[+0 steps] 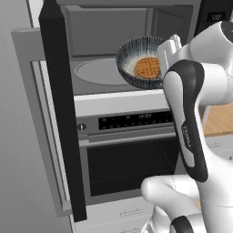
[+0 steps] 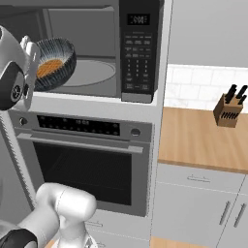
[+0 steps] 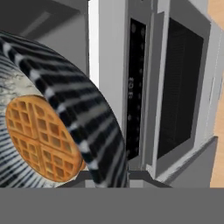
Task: Open the microwave, place the bowl with waffle inside the microwave, then close the microwave door and turn it on.
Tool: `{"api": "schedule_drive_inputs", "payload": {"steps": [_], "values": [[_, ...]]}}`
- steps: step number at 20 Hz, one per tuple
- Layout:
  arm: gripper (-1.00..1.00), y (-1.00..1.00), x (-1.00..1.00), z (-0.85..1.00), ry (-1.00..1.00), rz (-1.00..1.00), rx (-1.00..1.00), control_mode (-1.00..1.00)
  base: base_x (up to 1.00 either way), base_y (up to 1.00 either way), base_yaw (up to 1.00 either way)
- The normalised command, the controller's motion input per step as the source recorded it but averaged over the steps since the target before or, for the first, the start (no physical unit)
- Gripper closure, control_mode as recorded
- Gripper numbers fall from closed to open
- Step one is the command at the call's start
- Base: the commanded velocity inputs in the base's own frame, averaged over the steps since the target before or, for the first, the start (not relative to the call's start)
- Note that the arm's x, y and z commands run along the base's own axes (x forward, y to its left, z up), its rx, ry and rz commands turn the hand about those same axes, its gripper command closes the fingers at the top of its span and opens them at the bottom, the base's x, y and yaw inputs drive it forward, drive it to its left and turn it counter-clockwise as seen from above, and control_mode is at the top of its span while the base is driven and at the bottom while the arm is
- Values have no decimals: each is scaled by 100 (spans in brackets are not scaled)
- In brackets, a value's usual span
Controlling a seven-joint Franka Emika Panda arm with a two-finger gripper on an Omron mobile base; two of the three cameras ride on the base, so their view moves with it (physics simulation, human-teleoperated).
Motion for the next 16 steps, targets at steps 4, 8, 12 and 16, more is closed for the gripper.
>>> {"api": "schedule_drive_inputs", "payload": {"steps": [4,8,12,16], "values": [[100,15,82,0,0,0,0,-100,0,0,0],[100,8,74,-10,-1,0,0,-100,0,0,0],[100,0,62,-16,-3,-3,0,-100,0,0,0],[100,0,51,-28,0,-4,0,-100,0,0,0]]}}
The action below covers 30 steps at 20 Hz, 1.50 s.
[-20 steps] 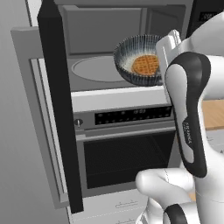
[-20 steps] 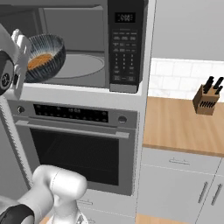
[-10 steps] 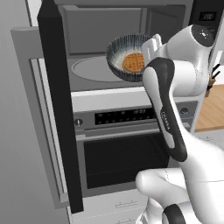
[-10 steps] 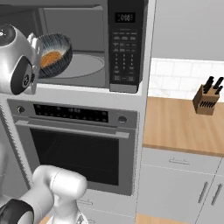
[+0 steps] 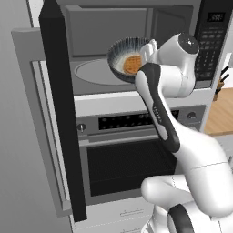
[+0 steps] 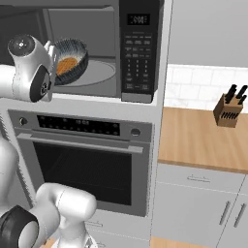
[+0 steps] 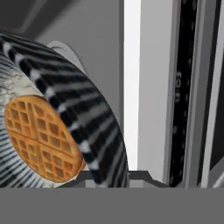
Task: Open the microwave, place the bowl with waffle inside the microwave, then close the microwave door and turn it on.
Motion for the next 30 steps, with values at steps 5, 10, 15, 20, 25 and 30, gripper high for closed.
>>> {"api": "schedule_drive_inputs", "payload": {"steps": [5,10,15,20,25,30], "values": [[100,0,62,-7,0,-1,0,-100,0,0,0],[100,3,67,-2,0,0,0,-100,0,0,0],[100,3,54,-20,0,0,0,-100,0,0,0],[100,0,31,-26,0,0,0,-100,0,0,0],[100,0,6,0,0,0,0,-100,0,0,0],[100,0,0,0,0,0,0,-100,0,0,0]]}}
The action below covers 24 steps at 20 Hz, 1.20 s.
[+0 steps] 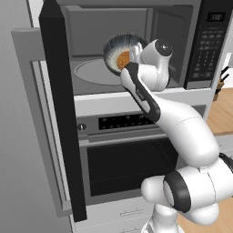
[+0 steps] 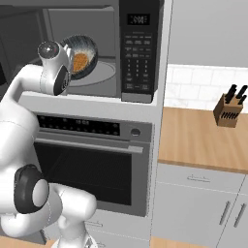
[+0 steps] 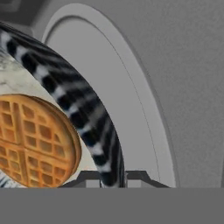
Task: Open the microwave, place the bowl with waffle inside the microwave, then close the microwave door and turn it on.
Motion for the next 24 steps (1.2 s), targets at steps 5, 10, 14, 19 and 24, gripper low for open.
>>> {"api": "schedule_drive_inputs", "payload": {"steps": [5,10,14,19,24], "values": [[-100,0,0,0,0,0,0,-100,0,0,0],[-100,0,0,0,0,0,0,-100,0,0,0],[-100,0,0,0,0,0,0,-100,0,0,0],[-100,0,-15,22,-9,0,0,-100,0,0,0],[-100,-8,-48,44,-13,0,0,-100,0,0,0]]}}
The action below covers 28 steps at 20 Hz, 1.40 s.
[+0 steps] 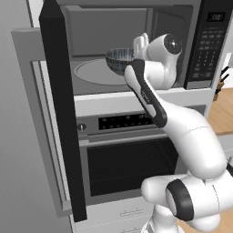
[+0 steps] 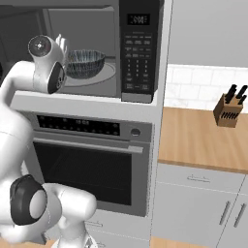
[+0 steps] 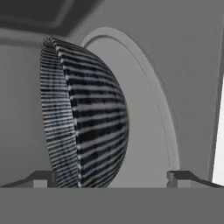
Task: Open the microwave, place the bowl with waffle inside the microwave, then close the microwave door and turn it on.
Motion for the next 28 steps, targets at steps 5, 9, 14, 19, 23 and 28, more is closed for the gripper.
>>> {"api": "schedule_drive_inputs", "payload": {"steps": [5,9,14,19,23,28], "values": [[-100,-20,-71,33,-7,1,-3,-100,0,0,0],[-100,-23,-89,4,0,5,-5,-100,0,0,0],[-100,-1,-87,0,-4,8,-14,-100,0,0,0],[-100,0,-69,-2,-12,25,-24,-100,0,0,0],[-100,0,-37,-33,-9,42,-30,-100,0,0,0],[-100,0,-32,-44,-9,39,-31,-100,0,0,0]]}}
